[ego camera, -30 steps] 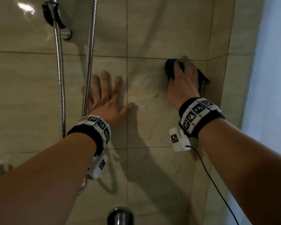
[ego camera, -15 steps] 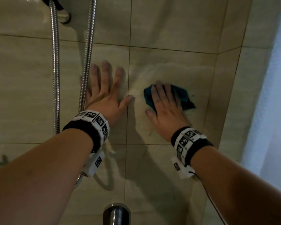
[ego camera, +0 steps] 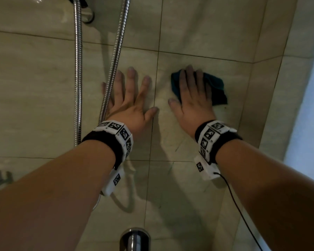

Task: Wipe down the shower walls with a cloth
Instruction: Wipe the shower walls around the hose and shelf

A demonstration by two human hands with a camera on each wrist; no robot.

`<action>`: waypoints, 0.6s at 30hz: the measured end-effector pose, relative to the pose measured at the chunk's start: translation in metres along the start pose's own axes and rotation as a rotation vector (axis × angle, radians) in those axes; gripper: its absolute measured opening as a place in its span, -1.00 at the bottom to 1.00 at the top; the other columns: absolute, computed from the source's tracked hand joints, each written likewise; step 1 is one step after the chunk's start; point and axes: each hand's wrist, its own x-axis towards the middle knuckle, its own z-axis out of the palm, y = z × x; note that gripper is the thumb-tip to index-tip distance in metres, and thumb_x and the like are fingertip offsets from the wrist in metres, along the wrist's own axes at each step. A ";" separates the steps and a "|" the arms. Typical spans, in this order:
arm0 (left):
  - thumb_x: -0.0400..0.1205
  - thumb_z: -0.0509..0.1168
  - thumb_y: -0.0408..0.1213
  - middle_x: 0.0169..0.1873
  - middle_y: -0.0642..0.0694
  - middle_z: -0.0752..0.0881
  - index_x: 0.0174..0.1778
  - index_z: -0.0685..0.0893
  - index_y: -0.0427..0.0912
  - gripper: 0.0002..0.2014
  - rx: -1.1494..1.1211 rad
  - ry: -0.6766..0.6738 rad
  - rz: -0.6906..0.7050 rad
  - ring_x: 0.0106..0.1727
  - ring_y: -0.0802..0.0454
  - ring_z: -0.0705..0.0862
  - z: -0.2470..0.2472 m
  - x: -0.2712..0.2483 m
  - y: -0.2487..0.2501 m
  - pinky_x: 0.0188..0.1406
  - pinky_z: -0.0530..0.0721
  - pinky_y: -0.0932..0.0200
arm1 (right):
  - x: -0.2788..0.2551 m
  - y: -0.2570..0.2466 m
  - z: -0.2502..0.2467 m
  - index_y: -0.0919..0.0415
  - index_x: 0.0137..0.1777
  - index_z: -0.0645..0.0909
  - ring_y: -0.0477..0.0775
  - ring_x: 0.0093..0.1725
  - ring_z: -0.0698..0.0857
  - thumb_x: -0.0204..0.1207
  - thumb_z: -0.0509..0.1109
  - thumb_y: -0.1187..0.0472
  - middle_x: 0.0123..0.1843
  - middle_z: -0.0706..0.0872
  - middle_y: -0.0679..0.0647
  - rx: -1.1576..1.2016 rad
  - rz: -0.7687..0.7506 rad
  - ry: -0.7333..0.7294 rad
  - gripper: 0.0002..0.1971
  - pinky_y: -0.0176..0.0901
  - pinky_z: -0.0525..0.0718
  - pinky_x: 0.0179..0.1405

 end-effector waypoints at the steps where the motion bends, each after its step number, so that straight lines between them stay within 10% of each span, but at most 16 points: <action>1: 0.74 -0.10 0.44 0.64 -0.02 -0.72 0.75 -0.48 0.23 -0.15 0.003 -0.004 0.007 0.70 -0.25 -0.64 -0.001 -0.001 0.000 0.66 -0.33 -0.60 | -0.013 -0.001 0.007 0.08 0.82 -0.32 0.14 0.79 -0.39 0.76 -0.05 -0.26 0.83 -0.40 0.03 -0.008 -0.008 -0.025 -0.19 0.24 -0.30 0.76; 9: 0.50 0.29 0.51 0.53 -0.12 -0.83 0.72 -0.54 0.16 0.25 0.026 -0.160 -0.003 0.58 -0.34 -0.77 -0.016 -0.002 0.005 0.56 -0.47 -0.65 | -0.060 0.003 0.032 -0.01 0.77 -0.48 0.01 0.73 -0.55 0.74 -0.14 -0.34 0.76 -0.56 -0.10 -0.034 -0.039 -0.140 -0.19 0.12 -0.43 0.69; 18: 0.07 0.49 0.59 0.66 -0.13 -0.68 0.74 -0.44 0.19 0.55 0.045 -0.099 -0.024 0.63 -0.32 -0.72 -0.007 -0.001 0.007 0.61 -0.32 -0.66 | 0.046 -0.004 -0.024 0.10 0.82 -0.32 0.16 0.79 -0.39 0.77 -0.06 -0.25 0.83 -0.39 0.06 0.029 0.066 0.002 -0.20 0.18 -0.36 0.75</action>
